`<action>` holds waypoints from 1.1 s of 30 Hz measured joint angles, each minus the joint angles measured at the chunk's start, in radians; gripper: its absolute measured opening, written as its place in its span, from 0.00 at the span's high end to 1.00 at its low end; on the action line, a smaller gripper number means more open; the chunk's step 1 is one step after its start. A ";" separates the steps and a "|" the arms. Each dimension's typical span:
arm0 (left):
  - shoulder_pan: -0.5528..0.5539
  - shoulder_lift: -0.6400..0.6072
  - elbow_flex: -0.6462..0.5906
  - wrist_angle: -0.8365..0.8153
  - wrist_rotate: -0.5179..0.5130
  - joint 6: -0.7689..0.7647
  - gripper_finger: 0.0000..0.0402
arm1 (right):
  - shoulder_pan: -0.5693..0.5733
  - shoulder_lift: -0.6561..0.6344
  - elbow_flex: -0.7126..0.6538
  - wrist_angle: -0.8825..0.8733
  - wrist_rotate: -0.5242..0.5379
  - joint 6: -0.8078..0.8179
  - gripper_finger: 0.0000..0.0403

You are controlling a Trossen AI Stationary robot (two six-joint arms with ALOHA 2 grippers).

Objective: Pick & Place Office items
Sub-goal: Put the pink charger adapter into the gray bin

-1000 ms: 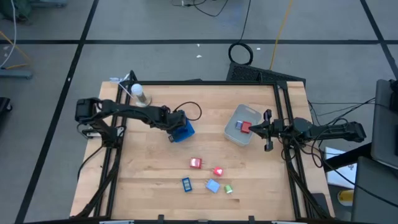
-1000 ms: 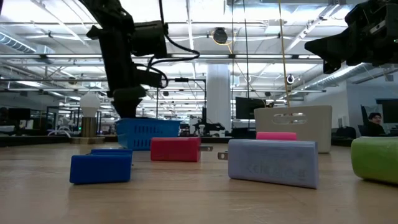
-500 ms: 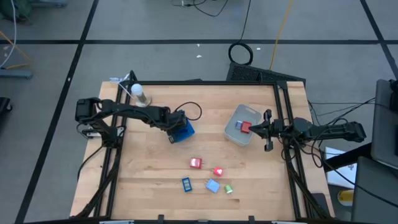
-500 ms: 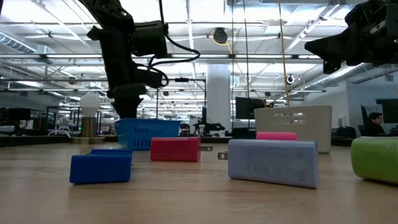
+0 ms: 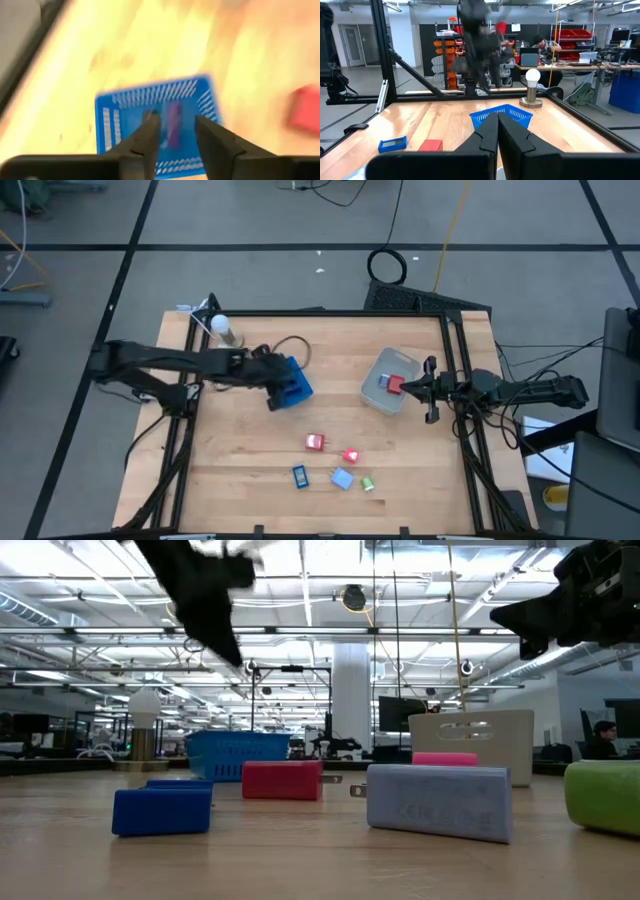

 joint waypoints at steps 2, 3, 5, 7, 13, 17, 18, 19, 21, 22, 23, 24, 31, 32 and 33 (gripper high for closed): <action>-0.034 -0.093 -0.012 0.045 -0.014 -0.016 0.76 | 0.000 0.000 0.000 -0.004 0.000 0.010 1.00; -0.053 -0.140 -0.023 0.069 -0.020 -0.025 0.80 | 0.000 0.000 0.000 -0.007 0.000 0.015 1.00; -0.088 -0.222 -0.054 0.120 -0.021 -0.039 0.88 | 0.000 0.000 0.000 -0.008 0.000 0.023 1.00; -0.126 -0.287 -0.093 0.137 -0.021 -0.050 0.96 | 0.000 0.000 0.000 -0.008 0.000 0.025 1.00; -0.242 -0.483 -0.278 0.310 -0.026 -0.019 0.96 | 0.000 0.000 0.000 -0.005 0.001 0.025 1.00; -0.237 -0.637 -0.397 0.383 -0.057 -0.004 0.99 | 0.000 0.000 0.000 -0.004 0.003 0.024 1.00; -0.222 -0.676 -0.419 0.381 -0.066 -0.007 0.99 | 0.000 0.000 0.000 -0.004 0.003 0.023 1.00; -0.202 -0.711 -0.438 0.382 -0.072 -0.018 0.99 | 0.000 0.000 0.000 -0.004 0.003 0.022 1.00; -0.163 -0.779 -0.477 0.383 -0.069 -0.030 0.99 | 0.000 0.000 0.000 -0.004 0.003 0.022 1.00; -0.147 -0.810 -0.496 0.385 -0.060 -0.030 0.99 | 0.000 0.000 0.000 -0.004 0.003 0.022 1.00; -0.135 -0.840 -0.520 0.396 -0.041 -0.024 0.99 | 0.000 0.000 0.000 -0.004 0.003 0.022 1.00; -0.125 -0.866 -0.544 0.413 -0.024 -0.014 0.99 | 0.000 0.000 0.000 -0.004 0.003 0.022 1.00; -0.085 -0.978 -0.745 0.614 0.114 0.043 0.99 | 0.000 0.000 0.000 -0.004 0.003 0.003 1.00; -0.077 -0.980 -0.763 0.624 0.123 0.040 0.99 | 0.000 0.000 0.000 -0.004 0.003 0.003 1.00; -0.069 -0.982 -0.779 0.630 0.128 0.035 0.99 | 0.000 0.000 0.000 -0.004 0.003 0.003 1.00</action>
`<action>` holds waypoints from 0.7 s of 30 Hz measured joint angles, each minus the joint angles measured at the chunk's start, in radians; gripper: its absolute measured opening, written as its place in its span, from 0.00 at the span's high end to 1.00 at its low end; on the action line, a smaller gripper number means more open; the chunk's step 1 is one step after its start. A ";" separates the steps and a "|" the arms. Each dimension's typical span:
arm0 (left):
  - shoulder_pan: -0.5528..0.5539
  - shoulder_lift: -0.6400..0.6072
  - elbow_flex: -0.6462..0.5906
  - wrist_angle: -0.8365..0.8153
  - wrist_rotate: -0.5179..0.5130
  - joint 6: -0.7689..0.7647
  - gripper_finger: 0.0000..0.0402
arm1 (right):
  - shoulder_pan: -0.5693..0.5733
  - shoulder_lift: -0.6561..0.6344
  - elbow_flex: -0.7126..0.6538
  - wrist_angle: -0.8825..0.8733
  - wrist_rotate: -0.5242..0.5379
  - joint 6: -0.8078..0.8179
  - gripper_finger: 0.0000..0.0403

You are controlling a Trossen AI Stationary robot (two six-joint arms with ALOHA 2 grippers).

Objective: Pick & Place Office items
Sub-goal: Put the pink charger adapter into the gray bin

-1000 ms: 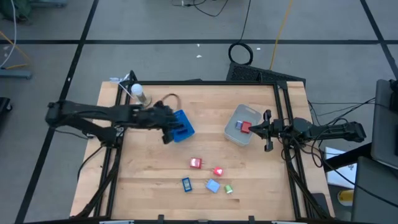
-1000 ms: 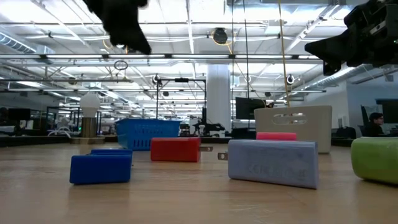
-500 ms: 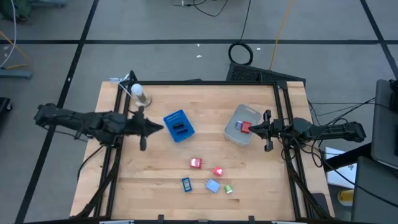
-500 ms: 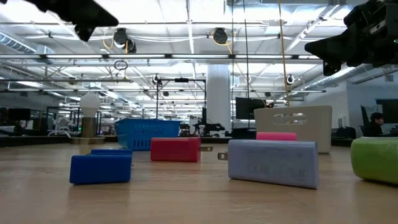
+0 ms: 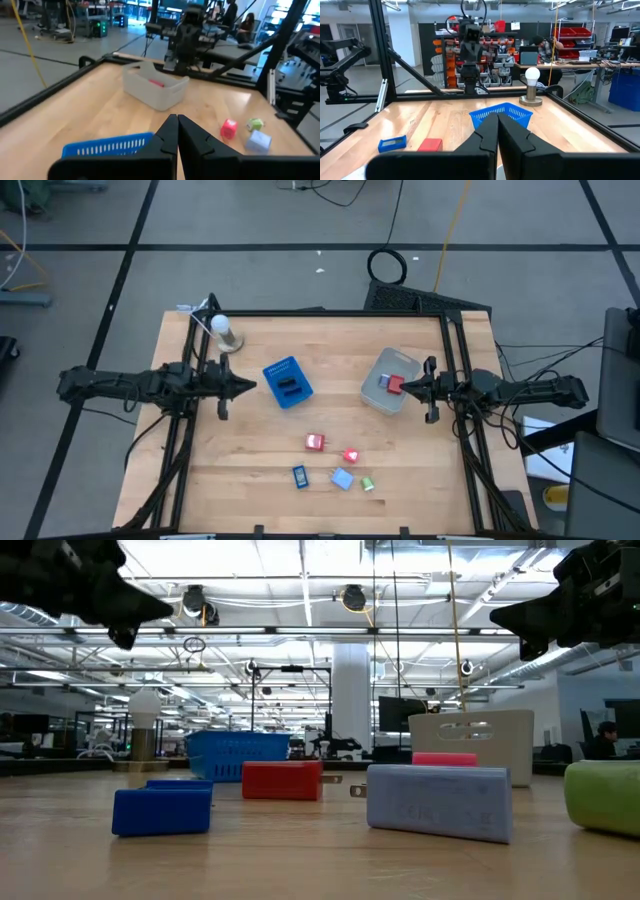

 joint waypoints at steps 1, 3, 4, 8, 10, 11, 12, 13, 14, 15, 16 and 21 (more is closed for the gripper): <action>0.006 -0.001 -0.015 0.009 0.002 -0.007 0.99 | 0.000 0.000 0.000 0.000 0.000 0.000 1.00; 0.013 -0.002 -0.048 0.045 0.012 -0.010 0.99 | 0.000 0.000 0.000 0.000 0.000 0.001 1.00; 0.016 -0.002 -0.064 0.062 0.022 -0.009 0.99 | 0.000 0.000 0.000 0.000 0.000 0.004 1.00; 0.015 -0.002 -0.121 0.141 0.047 -0.007 0.99 | 0.000 0.000 0.000 0.000 0.000 0.006 1.00; 0.015 -0.002 -0.138 0.145 0.046 -0.007 0.99 | 0.000 0.000 0.000 0.000 0.000 0.006 1.00; 0.015 -0.001 -0.144 0.146 0.045 -0.007 0.99 | 0.000 0.000 0.000 -0.001 0.000 0.006 1.00; 0.015 -0.001 -0.150 0.146 0.045 -0.007 0.99 | 0.000 0.000 0.000 -0.001 0.000 0.006 1.00; 0.015 -0.002 -0.158 0.150 0.045 -0.007 0.99 | 0.000 0.000 0.000 -0.001 0.000 0.006 1.00; 0.015 -0.001 -0.166 0.155 0.045 -0.007 0.99 | 0.000 0.000 0.000 -0.001 0.000 0.006 1.00; 0.015 -0.001 -0.173 0.162 0.045 -0.007 0.99 | 0.000 0.000 0.000 -0.001 0.000 0.005 1.00; 0.015 -0.001 -0.178 0.163 0.043 -0.010 0.99 | 0.000 0.000 0.000 -0.001 0.000 0.005 1.00; 0.015 -0.001 -0.185 0.160 0.038 -0.024 0.99 | 0.000 0.000 0.000 -0.001 0.000 0.006 1.00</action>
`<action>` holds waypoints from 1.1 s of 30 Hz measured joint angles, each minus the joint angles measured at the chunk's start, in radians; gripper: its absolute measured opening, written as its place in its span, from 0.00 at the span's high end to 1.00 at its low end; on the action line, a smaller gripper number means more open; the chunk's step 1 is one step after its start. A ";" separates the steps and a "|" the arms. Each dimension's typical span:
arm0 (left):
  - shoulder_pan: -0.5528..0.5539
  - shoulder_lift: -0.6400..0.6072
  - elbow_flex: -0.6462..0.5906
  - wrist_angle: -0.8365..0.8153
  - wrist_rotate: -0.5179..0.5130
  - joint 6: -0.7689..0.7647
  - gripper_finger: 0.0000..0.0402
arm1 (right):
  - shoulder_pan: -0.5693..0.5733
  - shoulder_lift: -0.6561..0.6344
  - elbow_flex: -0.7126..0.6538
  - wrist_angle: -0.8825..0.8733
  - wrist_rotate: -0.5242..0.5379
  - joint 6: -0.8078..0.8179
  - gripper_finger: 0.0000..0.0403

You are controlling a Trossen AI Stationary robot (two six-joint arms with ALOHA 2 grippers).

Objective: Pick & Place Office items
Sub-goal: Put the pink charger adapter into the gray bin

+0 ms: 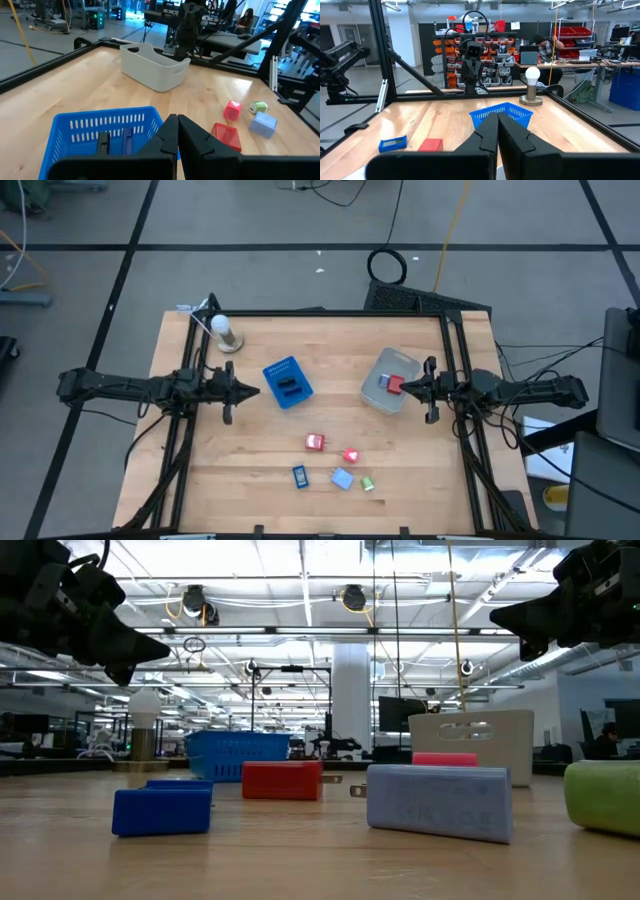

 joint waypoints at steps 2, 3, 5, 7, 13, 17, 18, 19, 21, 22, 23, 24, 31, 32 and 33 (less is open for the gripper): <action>0.000 0.000 0.000 0.000 -0.001 -0.008 0.98 | 0.000 0.000 0.000 0.000 0.000 0.008 1.00; 0.000 0.000 0.000 0.000 -0.001 -0.008 0.98 | 0.000 0.000 0.000 0.000 0.000 0.009 1.00; 0.000 0.000 0.000 0.000 -0.001 -0.008 0.99 | 0.000 0.000 0.000 -0.001 0.000 0.009 1.00; 0.000 0.000 0.000 0.000 0.000 -0.008 0.99 | 0.000 0.000 0.000 -0.001 0.000 0.011 1.00; 0.000 0.000 0.000 0.003 0.000 -0.006 0.96 | 0.000 0.000 0.000 -0.001 0.000 0.012 1.00; 0.000 0.000 0.000 0.000 0.000 -0.006 0.98 | 0.000 0.000 0.000 -0.005 0.000 0.011 1.00; 0.000 0.000 0.000 0.000 0.000 -0.004 0.98 | 0.000 0.000 0.000 -0.006 0.000 0.011 1.00; 0.000 0.000 0.000 0.000 0.000 -0.003 0.99 | 0.000 0.000 0.000 -0.007 0.000 0.009 1.00; 0.000 0.000 0.000 -0.001 0.006 0.006 0.99 | 0.000 0.000 0.000 -0.007 0.000 0.008 1.00; -0.002 0.000 0.000 -0.001 0.015 0.025 0.99 | 0.000 0.000 0.000 -0.007 0.000 0.008 1.00; -0.005 0.000 0.000 -0.001 0.023 0.043 0.99 | 0.000 0.000 0.000 -0.007 0.000 0.008 1.00; -0.010 0.000 0.000 0.000 0.025 0.055 0.98 | 0.000 0.000 0.000 -0.007 0.000 0.008 1.00; -0.036 0.000 0.000 -0.009 -0.018 0.035 0.99 | 0.000 0.005 0.000 -0.016 0.000 0.015 1.00; -0.037 0.000 0.000 -0.018 -0.033 0.019 0.99 | 0.000 0.011 0.000 -0.016 0.003 0.026 1.00; -0.037 0.000 0.000 -0.027 -0.050 -0.001 0.98 | 0.000 0.021 0.000 -0.017 0.008 0.037 1.00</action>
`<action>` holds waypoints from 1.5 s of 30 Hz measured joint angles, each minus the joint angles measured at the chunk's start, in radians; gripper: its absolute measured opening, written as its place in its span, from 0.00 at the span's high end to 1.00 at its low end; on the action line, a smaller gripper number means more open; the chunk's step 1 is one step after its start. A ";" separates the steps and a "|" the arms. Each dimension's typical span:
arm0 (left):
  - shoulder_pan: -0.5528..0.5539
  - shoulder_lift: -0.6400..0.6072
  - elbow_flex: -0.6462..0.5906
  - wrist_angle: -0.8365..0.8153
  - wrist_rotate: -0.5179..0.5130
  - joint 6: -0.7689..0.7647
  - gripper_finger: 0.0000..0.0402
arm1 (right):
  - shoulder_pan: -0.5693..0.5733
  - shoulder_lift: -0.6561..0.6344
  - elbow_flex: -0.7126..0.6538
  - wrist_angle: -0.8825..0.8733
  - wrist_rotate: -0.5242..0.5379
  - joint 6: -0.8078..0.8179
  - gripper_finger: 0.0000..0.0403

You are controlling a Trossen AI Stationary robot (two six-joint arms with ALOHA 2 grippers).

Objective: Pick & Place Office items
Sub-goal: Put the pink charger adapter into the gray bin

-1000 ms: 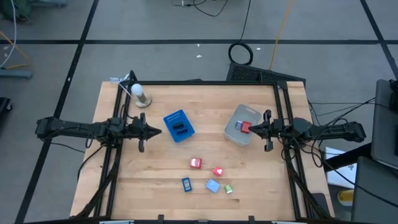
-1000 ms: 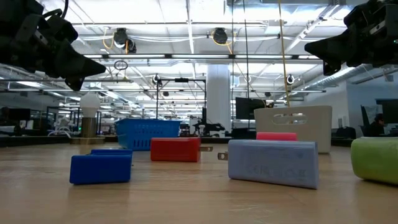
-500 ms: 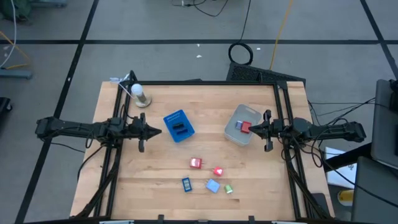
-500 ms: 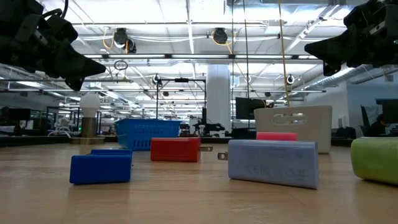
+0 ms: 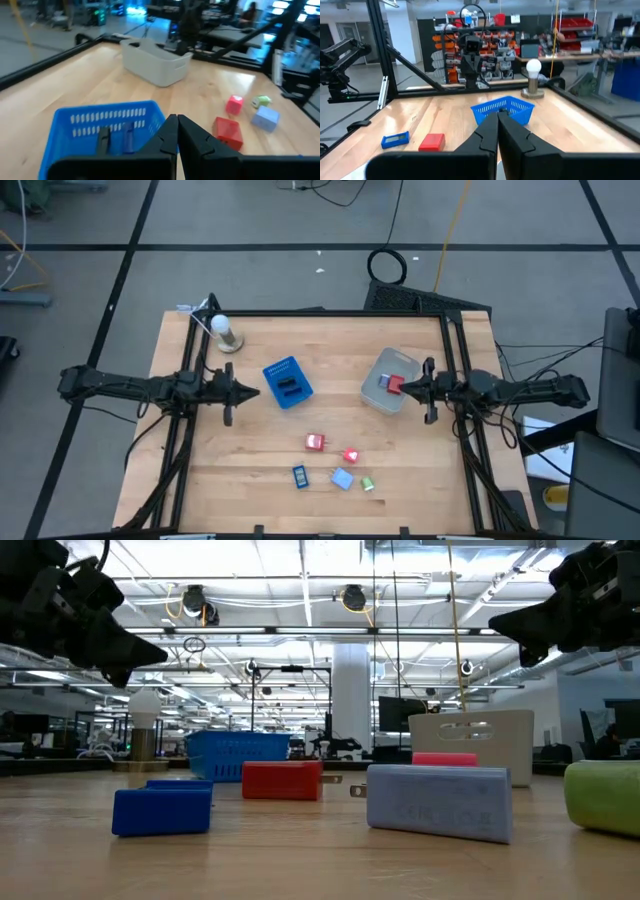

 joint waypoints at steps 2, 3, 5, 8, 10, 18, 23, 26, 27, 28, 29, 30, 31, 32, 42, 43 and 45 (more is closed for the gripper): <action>0.000 0.000 0.000 -0.014 -0.034 -0.035 0.96 | 0.000 0.034 0.000 0.007 0.024 0.009 1.00; 0.000 0.000 0.000 -0.016 -0.042 -0.043 0.96 | 0.000 0.056 0.000 0.016 0.024 0.005 1.00; 0.000 0.000 0.000 -0.015 -0.047 -0.045 0.95 | 0.000 0.116 0.006 0.070 0.013 -0.027 1.00; 0.000 0.000 0.000 -0.015 -0.047 -0.044 0.95 | 0.004 0.234 0.043 0.071 -0.018 -0.055 1.00; 0.000 0.000 0.000 -0.014 -0.049 -0.043 0.95 | 0.016 0.328 0.094 0.075 -0.034 -0.058 1.00; 0.000 0.000 0.000 -0.013 -0.051 -0.051 0.95 | 0.133 0.784 0.390 -0.011 -0.110 -0.165 0.97; 0.000 0.000 0.000 -0.018 -0.050 -0.067 0.95 | 0.214 1.049 0.627 -0.281 -0.117 -0.266 0.83; 0.000 0.000 0.000 -0.040 -0.049 -0.068 0.95 | 0.274 1.169 0.725 -0.317 -0.118 -0.358 0.69; 0.000 0.000 0.000 -0.046 -0.049 -0.069 0.95 | 0.290 1.202 0.747 -0.315 -0.120 -0.387 0.64; 0.000 0.000 0.000 -0.054 -0.049 -0.071 0.95 | 0.305 1.230 0.770 -0.319 -0.120 -0.412 0.58; 0.000 0.000 0.000 -0.062 -0.049 -0.071 0.95 | 0.317 1.256 0.792 -0.320 -0.115 -0.432 0.54; 0.000 0.000 0.000 -0.070 -0.048 -0.071 0.95 | 0.328 1.276 0.814 -0.320 -0.110 -0.447 0.49; 0.000 0.000 0.000 -0.075 -0.048 -0.071 0.95 | 0.336 1.292 0.832 -0.314 -0.108 -0.458 0.44; 0.000 0.000 0.000 -0.076 -0.048 -0.074 0.95 | 0.341 1.301 0.847 -0.308 -0.110 -0.466 0.40; 0.000 0.000 0.000 -0.080 -0.047 -0.079 0.95 | 0.305 1.441 0.881 -0.244 -0.300 -0.511 0.24; 0.000 0.000 0.000 -0.080 -0.047 -0.079 0.95 | 0.297 1.449 0.881 -0.238 -0.318 -0.528 0.24; 0.000 0.000 0.000 -0.080 -0.047 -0.079 0.95 | 0.277 1.464 0.881 -0.218 -0.328 -0.554 0.25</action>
